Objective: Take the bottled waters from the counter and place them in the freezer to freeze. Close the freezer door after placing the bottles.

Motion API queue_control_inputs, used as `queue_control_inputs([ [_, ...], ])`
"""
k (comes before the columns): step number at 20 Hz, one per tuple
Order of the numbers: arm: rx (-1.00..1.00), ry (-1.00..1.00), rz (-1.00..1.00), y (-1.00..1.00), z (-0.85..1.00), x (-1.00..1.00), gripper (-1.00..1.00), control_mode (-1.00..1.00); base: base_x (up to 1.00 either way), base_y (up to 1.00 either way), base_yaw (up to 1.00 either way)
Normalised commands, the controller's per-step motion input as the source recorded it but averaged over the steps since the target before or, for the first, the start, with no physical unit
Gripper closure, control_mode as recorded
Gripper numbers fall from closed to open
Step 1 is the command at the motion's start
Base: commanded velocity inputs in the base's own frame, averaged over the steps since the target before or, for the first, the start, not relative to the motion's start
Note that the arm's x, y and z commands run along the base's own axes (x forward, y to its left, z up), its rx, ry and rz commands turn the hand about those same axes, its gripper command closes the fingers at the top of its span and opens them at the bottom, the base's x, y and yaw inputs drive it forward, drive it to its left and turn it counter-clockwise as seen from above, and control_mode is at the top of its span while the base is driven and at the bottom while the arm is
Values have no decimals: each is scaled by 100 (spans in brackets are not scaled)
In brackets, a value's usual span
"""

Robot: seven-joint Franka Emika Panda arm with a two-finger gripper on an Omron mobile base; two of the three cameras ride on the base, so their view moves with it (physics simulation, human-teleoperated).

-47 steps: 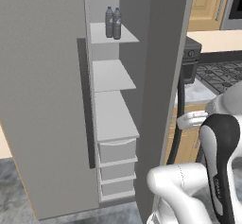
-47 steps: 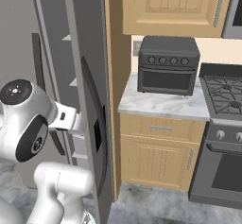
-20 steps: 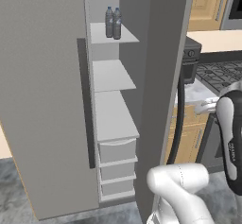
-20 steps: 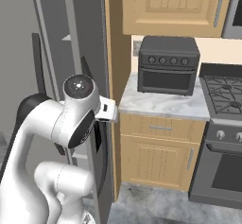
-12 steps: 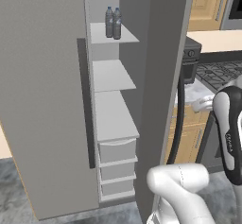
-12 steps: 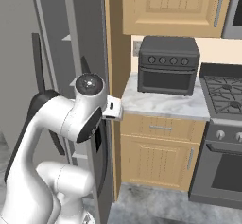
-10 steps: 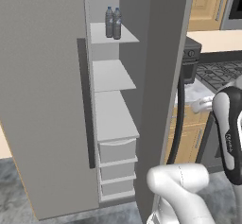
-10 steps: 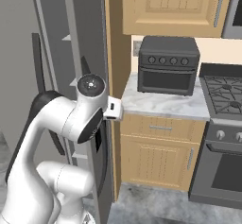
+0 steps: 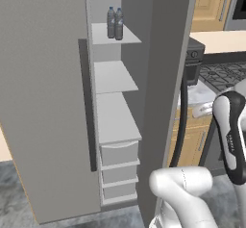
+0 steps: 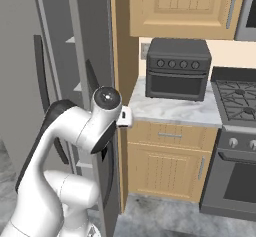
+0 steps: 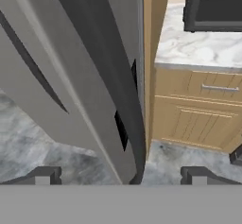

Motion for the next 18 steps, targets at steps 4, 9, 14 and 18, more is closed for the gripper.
queue_control_inputs([
  [4,0,3,11,7,-25,39,-100,-100,0,0,0],
  [9,0,2,16,1,-13,52,-100,-100,0,0,0],
  [14,0,0,15,0,-11,48,-100,-100,0,0,0],
  [18,0,0,16,0,-16,41,-100,-100,0,0,0],
])
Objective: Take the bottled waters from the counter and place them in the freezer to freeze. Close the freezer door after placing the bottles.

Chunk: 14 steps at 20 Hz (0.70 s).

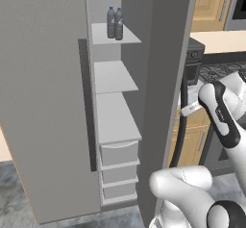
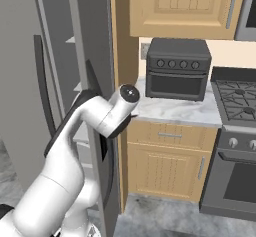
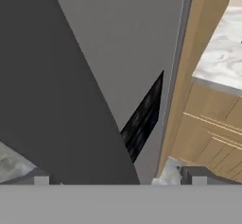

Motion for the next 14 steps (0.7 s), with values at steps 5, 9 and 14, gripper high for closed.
queue_control_inputs([
  [5,0,0,17,3,-23,37,-100,-100,0,0,0],
  [9,0,1,14,31,-24,13,-100,-100,0,0,0],
  [14,0,4,5,61,-16,0,-100,-100,0,0,0],
])
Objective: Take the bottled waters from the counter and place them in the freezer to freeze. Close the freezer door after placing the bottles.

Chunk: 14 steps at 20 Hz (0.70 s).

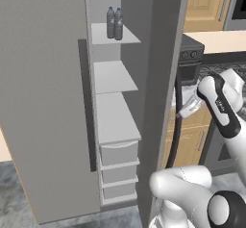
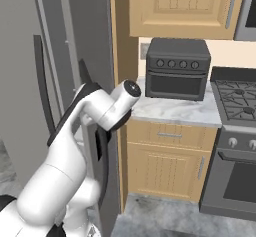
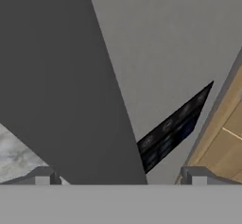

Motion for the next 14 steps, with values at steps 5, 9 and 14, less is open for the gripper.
queue_control_inputs([
  [5,0,7,0,80,-6,0,-100,-100,0,0,0],
  [9,0,1,-8,76,-1,0,-100,-100,0,0,0],
  [14,0,3,-13,33,0,6,-100,-100,0,0,0],
])
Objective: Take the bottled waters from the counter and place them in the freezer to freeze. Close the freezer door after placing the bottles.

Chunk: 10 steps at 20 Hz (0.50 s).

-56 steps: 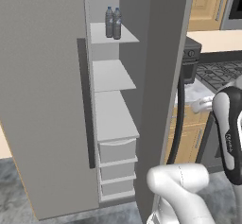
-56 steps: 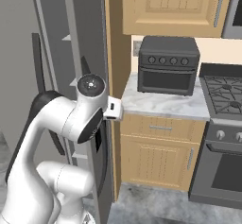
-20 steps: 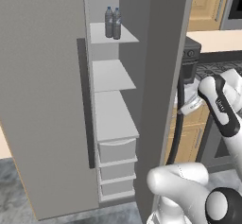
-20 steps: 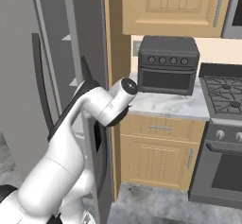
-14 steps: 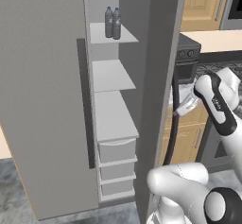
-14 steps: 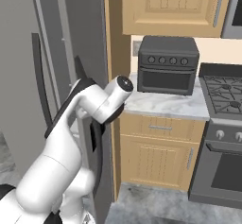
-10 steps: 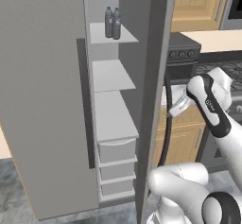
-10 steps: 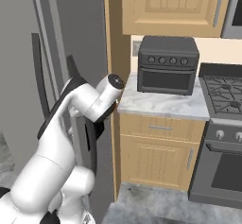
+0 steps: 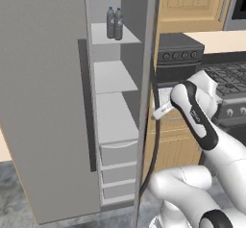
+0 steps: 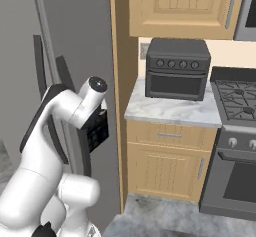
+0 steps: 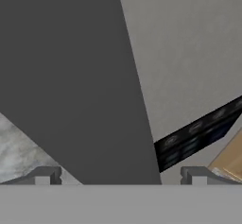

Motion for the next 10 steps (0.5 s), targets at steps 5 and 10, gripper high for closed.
queue_control_inputs([
  [5,-1,9,-11,22,0,28,-100,-100,0,0,0],
  [10,-2,7,-12,27,0,37,-100,-100,0,0,0],
])
